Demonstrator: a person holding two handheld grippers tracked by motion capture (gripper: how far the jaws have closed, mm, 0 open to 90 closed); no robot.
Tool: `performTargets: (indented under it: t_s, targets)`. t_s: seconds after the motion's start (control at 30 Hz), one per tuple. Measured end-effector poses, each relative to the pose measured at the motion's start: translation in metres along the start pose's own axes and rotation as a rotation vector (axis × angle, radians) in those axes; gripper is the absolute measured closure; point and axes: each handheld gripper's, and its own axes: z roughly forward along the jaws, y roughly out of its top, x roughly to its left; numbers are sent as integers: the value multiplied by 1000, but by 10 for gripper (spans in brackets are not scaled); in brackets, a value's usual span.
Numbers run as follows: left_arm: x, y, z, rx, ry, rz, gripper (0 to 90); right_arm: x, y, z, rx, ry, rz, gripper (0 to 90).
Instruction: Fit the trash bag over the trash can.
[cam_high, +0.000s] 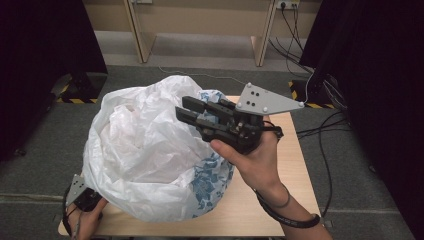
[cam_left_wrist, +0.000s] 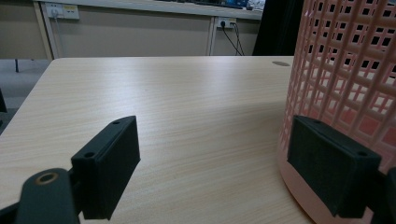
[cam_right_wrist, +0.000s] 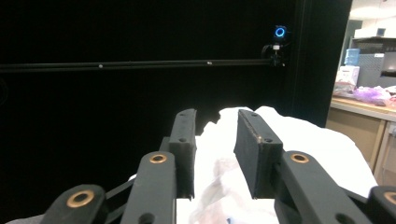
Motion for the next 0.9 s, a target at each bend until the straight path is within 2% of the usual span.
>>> performTargets:
  t_s: [0.3,0.6,0.63,0.9]
  targets:
    - [0,0,0,1,0,1,163,-8,-3,13,40,-11,6,704]
    - [0,0,0,-1,-1,-2,162,-9,-16,39,141,14,3,694]
    - [0,0,0,-1,-1,-2,162,-8,-20,44,163,21,-1,694]
    - [0,0,0,-1,-1,-1,163,-2,-34,62,240,50,-8,694]
